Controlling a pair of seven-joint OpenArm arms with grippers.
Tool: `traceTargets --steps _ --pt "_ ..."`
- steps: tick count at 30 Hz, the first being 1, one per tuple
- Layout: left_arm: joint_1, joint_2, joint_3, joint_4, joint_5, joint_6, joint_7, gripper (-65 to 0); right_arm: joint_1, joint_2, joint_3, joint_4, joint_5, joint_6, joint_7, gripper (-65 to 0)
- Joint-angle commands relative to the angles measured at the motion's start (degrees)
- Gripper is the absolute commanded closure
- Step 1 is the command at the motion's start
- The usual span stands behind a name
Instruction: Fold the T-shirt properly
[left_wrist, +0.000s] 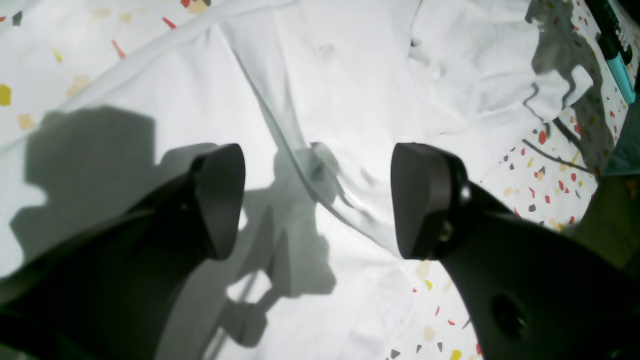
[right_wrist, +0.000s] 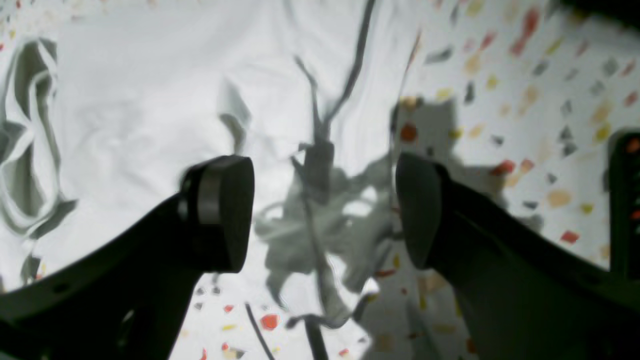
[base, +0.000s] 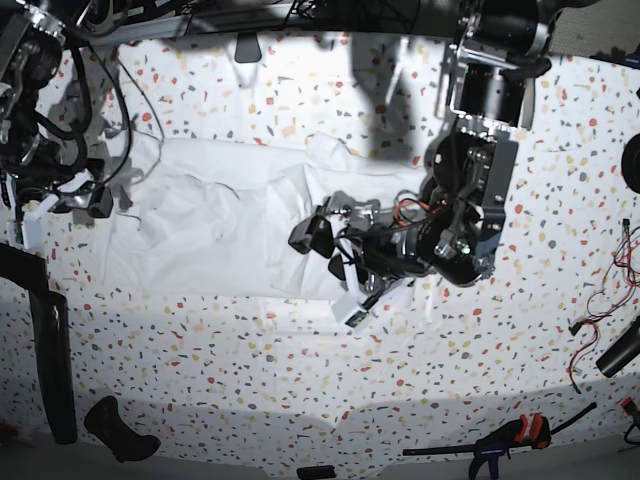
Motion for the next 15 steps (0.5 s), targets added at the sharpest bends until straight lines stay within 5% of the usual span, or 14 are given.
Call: traceTargets --steps 1,7,11,15 --pt "-1.5 0.4 0.0 1.0 -1.1 -0.4 -1.1 -43.6 1.9 2.0 0.3 -1.6 1.5 0.0 0.8 -43.4" --pt "-1.4 0.4 0.0 1.0 -1.1 -0.4 -1.1 -43.6 11.1 7.6 0.3 -20.7 7.8 0.4 -8.0 -43.4" --pt "0.0 0.4 0.0 1.0 -0.3 -0.5 -1.3 -43.6 15.2 10.6 0.3 -32.4 13.6 5.6 -10.7 -43.2" --pt "2.3 0.3 0.0 1.0 8.8 -0.5 -6.5 -43.6 17.1 11.4 -0.6 -40.3 14.5 7.7 -10.9 -43.2"
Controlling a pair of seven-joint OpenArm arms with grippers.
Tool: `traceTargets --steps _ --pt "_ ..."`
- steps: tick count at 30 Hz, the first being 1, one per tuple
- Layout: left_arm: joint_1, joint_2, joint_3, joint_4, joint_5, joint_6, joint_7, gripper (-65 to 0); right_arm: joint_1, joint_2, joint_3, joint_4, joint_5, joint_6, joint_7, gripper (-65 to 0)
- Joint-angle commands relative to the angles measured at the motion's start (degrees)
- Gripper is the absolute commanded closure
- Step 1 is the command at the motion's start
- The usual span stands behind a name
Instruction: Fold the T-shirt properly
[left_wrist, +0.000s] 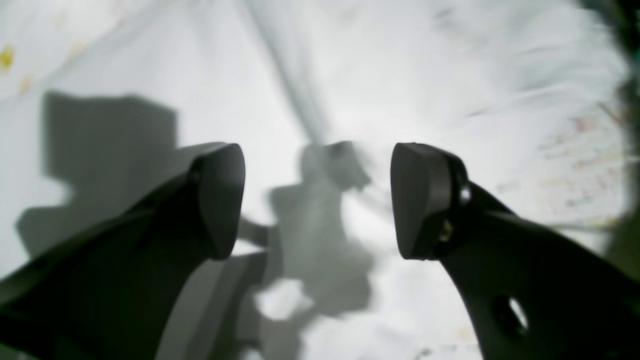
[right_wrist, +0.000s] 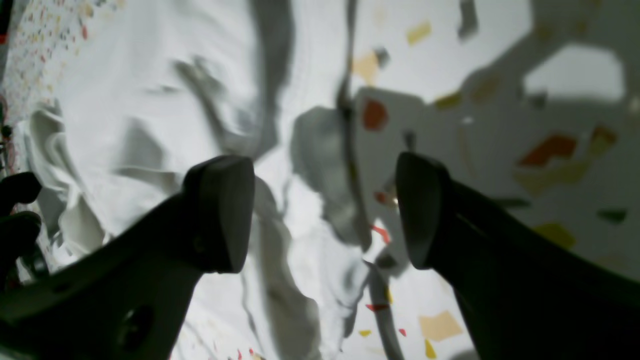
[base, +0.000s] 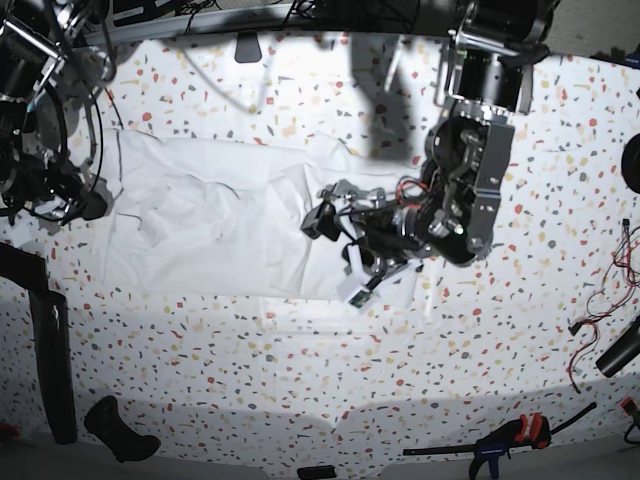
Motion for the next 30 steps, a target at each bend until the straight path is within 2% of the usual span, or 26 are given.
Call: traceTargets --steps 1,3,8,13,18,20,23,25,28,30 --pt "-0.8 0.1 0.0 1.0 0.4 -0.3 -2.6 -43.6 1.2 1.4 -0.5 -0.6 1.6 0.2 0.0 -43.2" --pt "0.2 -0.4 0.0 1.0 1.5 -0.3 -4.0 -43.6 1.2 1.3 -2.3 -2.0 3.9 0.2 -0.5 -43.2" --pt "1.8 -1.4 0.0 1.0 1.5 -0.3 -3.8 -43.6 1.6 1.0 -8.8 -2.1 4.7 0.2 -0.6 -43.2" --pt "3.6 -1.3 0.0 1.0 1.5 -0.3 -4.0 -43.6 1.7 1.0 -15.3 -2.1 8.5 0.2 -0.9 -43.2" --pt "4.7 -1.3 0.0 1.0 1.5 -0.3 -5.8 -43.6 1.7 1.0 -18.6 -2.1 8.5 0.2 -2.4 -41.8" --pt "5.2 -1.3 0.0 1.0 1.5 -0.3 -6.6 -43.6 1.7 1.0 -18.7 -2.1 8.5 0.2 -2.3 -32.1" --pt "5.2 -1.3 0.0 1.0 1.5 -0.3 -6.5 -43.6 1.8 1.0 -18.7 -2.1 8.5 0.2 -2.3 -10.5" --pt "5.2 -1.3 0.0 1.0 1.5 -0.3 -6.5 -43.6 1.9 1.0 -18.7 -2.1 8.5 0.2 -2.3 -1.0" --pt "5.2 -1.3 0.0 1.0 1.5 -0.3 -6.6 -43.6 2.7 1.0 -18.7 -1.9 9.6 0.2 -3.2 0.0" --pt "5.2 -1.3 0.0 1.0 4.1 -0.3 -8.3 -43.6 3.7 1.0 -18.7 -1.6 11.1 0.2 -4.7 0.0"
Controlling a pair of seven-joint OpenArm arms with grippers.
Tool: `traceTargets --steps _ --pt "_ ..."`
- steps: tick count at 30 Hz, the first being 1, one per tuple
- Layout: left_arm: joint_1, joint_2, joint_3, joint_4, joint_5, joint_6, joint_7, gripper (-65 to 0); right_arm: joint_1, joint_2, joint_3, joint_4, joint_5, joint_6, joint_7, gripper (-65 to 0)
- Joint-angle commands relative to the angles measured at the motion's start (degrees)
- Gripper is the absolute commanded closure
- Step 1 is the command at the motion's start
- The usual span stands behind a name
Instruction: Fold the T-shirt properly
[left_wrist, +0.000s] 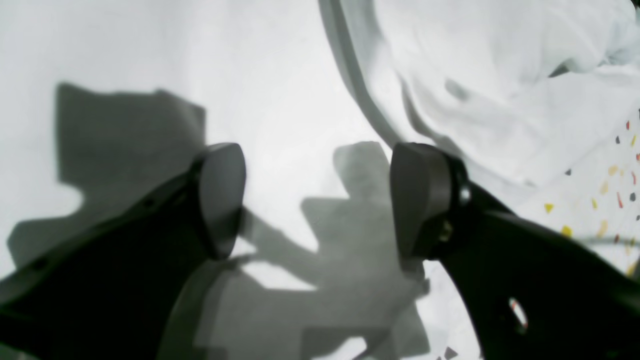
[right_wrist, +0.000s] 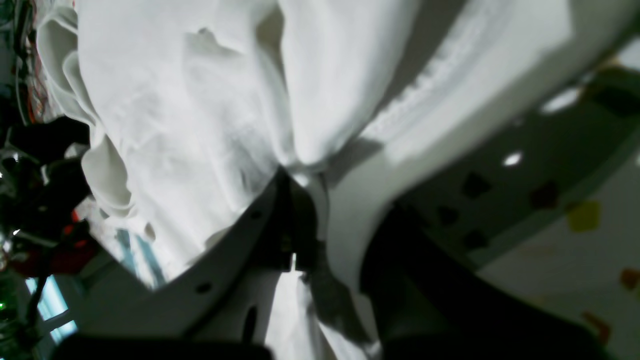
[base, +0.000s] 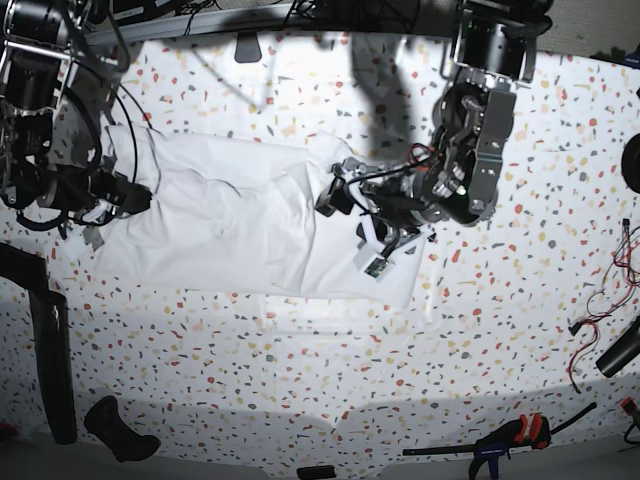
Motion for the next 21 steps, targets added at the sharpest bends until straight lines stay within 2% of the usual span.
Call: traceTargets --steps 1,5,8,11,15,21 --pt "-0.8 0.3 0.0 1.0 2.1 -0.3 -1.7 -43.6 1.6 1.1 0.1 1.4 1.9 0.1 -0.9 0.0" --pt "-0.8 0.3 0.0 0.9 7.5 3.1 -4.3 -43.6 3.4 0.7 0.1 4.4 2.9 0.1 -5.9 0.0" --pt "-0.8 0.4 0.1 0.9 7.3 3.3 -4.5 -43.6 3.9 0.4 0.0 7.6 9.1 0.1 -9.2 0.0" --pt "-0.8 0.6 0.1 0.9 7.3 3.3 -4.7 -43.6 3.9 -0.5 0.0 12.2 12.9 0.1 -9.4 0.0" --pt "-0.8 0.6 0.1 0.9 6.0 3.3 -4.7 -43.6 4.0 -3.7 0.0 18.6 12.9 0.1 -9.6 0.0" --pt "-0.8 0.6 0.1 0.9 4.7 3.3 -4.6 -43.6 6.9 -11.0 0.0 22.0 11.0 0.1 -9.6 0.0"
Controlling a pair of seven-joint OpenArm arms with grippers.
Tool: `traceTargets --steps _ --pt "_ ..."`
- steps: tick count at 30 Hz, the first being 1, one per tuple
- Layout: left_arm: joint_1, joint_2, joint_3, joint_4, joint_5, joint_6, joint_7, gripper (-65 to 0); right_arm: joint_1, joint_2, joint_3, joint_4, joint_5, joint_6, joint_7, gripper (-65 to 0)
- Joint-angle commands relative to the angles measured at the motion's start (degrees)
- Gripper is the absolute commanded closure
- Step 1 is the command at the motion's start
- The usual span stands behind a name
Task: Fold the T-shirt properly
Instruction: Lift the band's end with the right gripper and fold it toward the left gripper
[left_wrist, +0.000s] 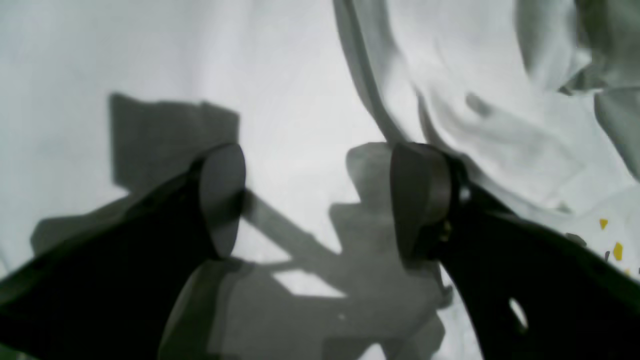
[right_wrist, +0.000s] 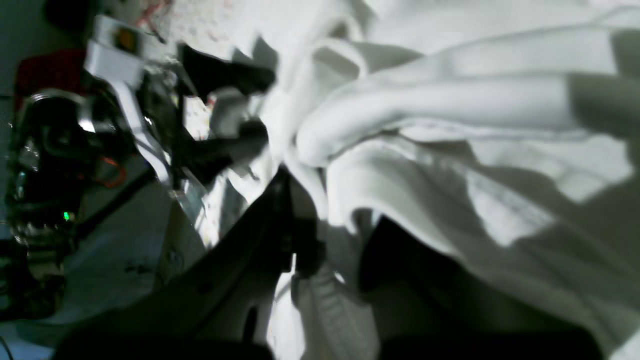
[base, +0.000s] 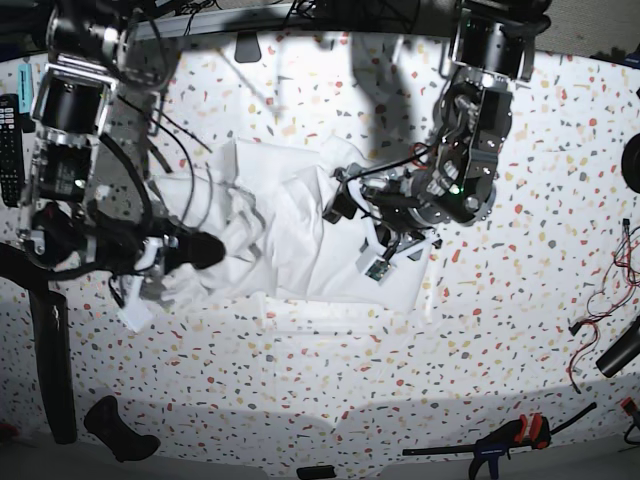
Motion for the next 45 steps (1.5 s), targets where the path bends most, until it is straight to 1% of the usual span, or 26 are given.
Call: traceTargets --steps 1,7,9,12,13,17,19,23,26,29,33,36,42,45 --pt "-0.9 0.3 0.0 0.9 -0.6 -0.1 -0.4 -43.6 2.5 -0.6 0.3 1.1 1.4 0.3 1.2 0.0" --pt "0.0 0.3 0.0 0.9 -0.6 0.0 -0.3 -43.6 6.9 -8.0 0.3 1.1 -4.5 0.3 1.2 0.0" --pt "0.9 0.3 0.0 0.9 -0.6 0.0 -0.4 -43.6 7.9 -10.1 0.2 1.1 -5.9 0.3 1.2 0.0" --pt "2.4 0.3 0.0 0.9 -0.6 0.0 -0.8 -43.6 8.3 -12.2 -1.3 1.1 -6.1 0.3 1.2 0.0" --pt "2.7 0.3 0.0 0.9 -0.6 0.0 -1.0 -43.6 8.3 -12.5 -2.4 1.1 -6.3 0.3 1.2 0.0" --pt "3.1 0.3 0.0 0.9 -0.7 0.0 -1.6 -43.6 8.2 -13.7 -8.1 1.1 -11.0 0.3 1.3 0.0" --pt "3.0 0.3 0.0 0.9 -1.7 -0.1 -1.6 -43.6 8.2 -14.2 -10.8 1.1 -12.9 0.3 1.6 0.0" --pt "3.0 0.3 0.0 0.9 -3.0 -0.1 -1.5 -43.6 8.2 -15.6 -14.0 1.1 -16.1 0.3 3.6 0.0" --pt "2.8 0.3 0.0 0.9 -3.0 -0.1 -1.2 -43.6 8.2 -17.2 -14.0 1.1 -19.5 0.3 5.1 0.0" --pt "2.0 0.3 0.0 1.0 -3.0 -0.1 0.8 -43.6 8.0 -18.7 -14.1 1.1 -22.1 0.3 5.7 0.0" --pt "0.4 0.3 0.0 1.0 -3.0 0.0 2.8 -43.6 7.9 -19.6 -14.1 1.1 -25.4 0.3 7.6 0.0" --pt "-1.1 0.3 0.0 1.0 -3.0 -0.1 4.7 -43.6 7.8 -19.6 -14.1 1.1 -25.8 0.1 7.8 0.0" --pt "-5.7 0.2 0.0 1.0 -3.0 -0.1 11.9 -43.6 7.8 -19.6 -14.1 1.1 -25.8 0.1 7.8 0.0" --pt "-7.7 -0.3 0.0 1.0 -3.0 -0.1 13.2 -43.6 7.8 -19.6 -14.1 1.1 -25.8 0.1 7.8 0.0"
